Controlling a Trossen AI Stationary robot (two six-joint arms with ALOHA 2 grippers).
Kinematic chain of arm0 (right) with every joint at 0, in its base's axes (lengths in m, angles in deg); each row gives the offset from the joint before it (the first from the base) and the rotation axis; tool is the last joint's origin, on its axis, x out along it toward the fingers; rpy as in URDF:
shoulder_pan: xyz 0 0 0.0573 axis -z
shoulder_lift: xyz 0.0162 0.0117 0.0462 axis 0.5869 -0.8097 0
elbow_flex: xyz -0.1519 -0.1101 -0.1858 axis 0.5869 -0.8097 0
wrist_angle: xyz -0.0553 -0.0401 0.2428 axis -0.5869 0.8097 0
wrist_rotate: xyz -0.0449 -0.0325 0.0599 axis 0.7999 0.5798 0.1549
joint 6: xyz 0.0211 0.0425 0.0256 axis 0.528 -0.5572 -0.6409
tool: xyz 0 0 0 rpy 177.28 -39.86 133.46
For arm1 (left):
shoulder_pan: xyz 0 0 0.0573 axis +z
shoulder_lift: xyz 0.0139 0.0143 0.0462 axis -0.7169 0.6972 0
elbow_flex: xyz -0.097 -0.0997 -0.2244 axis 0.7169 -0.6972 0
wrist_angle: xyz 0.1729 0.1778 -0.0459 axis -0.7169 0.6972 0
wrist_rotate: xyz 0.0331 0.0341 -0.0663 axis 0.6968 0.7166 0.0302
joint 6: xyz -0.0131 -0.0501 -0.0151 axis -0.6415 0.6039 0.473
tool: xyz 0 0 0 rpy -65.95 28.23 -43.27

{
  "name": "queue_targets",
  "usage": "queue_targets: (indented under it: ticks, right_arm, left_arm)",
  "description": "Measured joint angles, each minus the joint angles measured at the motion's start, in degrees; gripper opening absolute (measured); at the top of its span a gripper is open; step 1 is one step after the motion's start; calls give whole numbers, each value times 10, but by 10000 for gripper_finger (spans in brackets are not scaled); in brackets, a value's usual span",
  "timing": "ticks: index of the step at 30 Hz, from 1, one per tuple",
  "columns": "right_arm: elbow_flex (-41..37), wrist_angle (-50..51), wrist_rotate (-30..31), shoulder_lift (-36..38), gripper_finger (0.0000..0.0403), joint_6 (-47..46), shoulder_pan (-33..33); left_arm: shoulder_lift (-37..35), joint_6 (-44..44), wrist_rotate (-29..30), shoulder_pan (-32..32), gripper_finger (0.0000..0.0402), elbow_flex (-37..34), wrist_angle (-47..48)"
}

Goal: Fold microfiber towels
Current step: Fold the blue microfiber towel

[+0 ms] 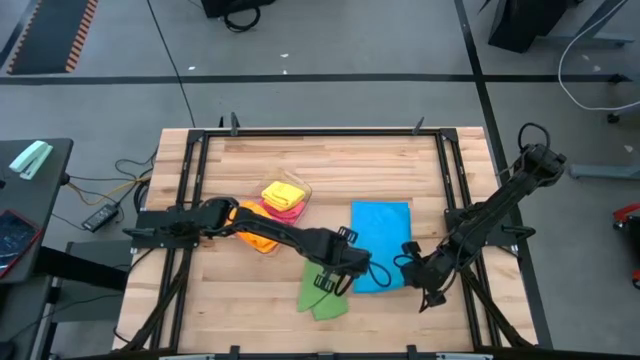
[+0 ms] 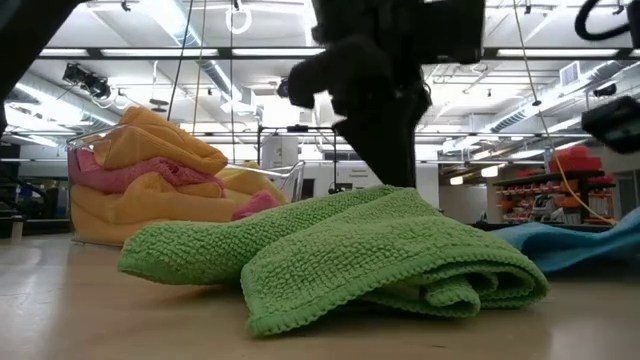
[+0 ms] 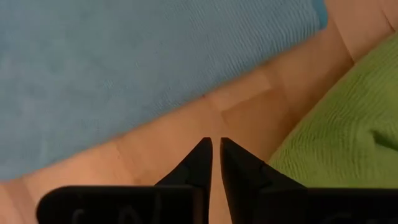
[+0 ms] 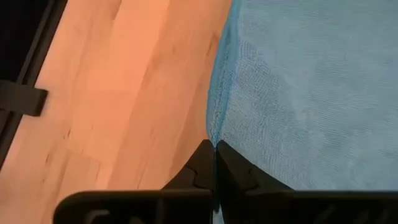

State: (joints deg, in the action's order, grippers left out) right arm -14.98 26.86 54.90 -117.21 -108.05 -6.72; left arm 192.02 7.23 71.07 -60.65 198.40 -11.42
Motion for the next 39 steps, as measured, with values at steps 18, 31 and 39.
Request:
queue_targets:
  ticks: [18, 31, 39]
  right_arm:
    - [76, 167, 56, 17, 8, -8, 81]
    - [-3, 102, 42, 17, 8, 45, 205]
    - [-5, 117, 61, 18, 8, 26, 235]
  left_arm:
    - [-44, 0, 12, -2, 22, 0, 4]
    - [-48, -9, 9, -5, 11, -102, -142]
    - [-55, -8, 10, 13, 14, -154, -183]
